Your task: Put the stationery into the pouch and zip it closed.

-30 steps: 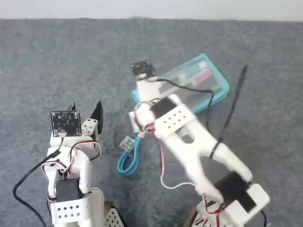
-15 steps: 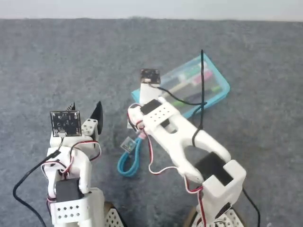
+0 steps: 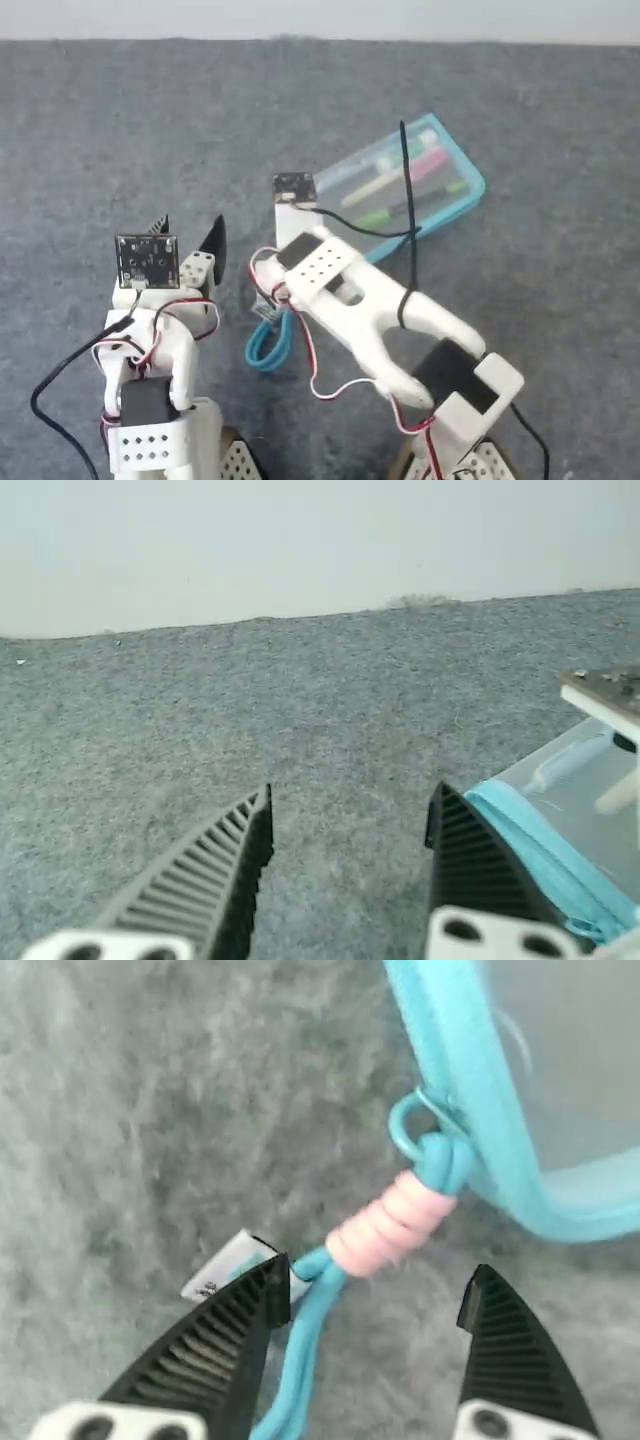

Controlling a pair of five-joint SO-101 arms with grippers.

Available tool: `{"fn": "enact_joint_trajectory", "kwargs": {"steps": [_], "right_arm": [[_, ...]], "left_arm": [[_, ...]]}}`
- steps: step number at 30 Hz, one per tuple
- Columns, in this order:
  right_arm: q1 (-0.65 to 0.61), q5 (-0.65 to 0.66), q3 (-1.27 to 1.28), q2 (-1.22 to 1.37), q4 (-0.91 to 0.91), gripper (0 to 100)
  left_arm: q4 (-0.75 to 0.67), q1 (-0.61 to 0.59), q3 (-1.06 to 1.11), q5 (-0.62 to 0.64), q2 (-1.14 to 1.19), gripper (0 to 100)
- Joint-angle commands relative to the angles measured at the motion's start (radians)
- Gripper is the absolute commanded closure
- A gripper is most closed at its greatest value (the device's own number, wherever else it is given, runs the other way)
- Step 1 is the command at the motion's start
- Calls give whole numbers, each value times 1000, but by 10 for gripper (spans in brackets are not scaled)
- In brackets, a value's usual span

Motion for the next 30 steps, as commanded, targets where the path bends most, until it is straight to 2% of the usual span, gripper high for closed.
{"fn": "enact_joint_trajectory", "kwargs": {"steps": [1, 7, 13, 16, 21, 24, 30], "right_arm": [[41, -14, -8, -35, -30, 741], [136, -9, -21, 4, -36, 883], [165, 0, -29, 10, -28, 931], [219, 137, -29, 1, -19, 996], [374, 571, -32, -35, 91, 992], [410, 655, -20, -87, 159, 991], [446, 713, 84, -325, 189, 992]], "left_arm": [[-20, 8, -39, 17, -9, 761], [-20, 8, -39, 17, -9, 761], [-20, 8, -39, 17, -8, 761], [-21, 8, -35, 17, -8, 761], [-26, 8, -22, 17, -11, 761], [-28, 9, -19, 14, -11, 761], [-28, 11, -19, 12, -8, 761]]}}
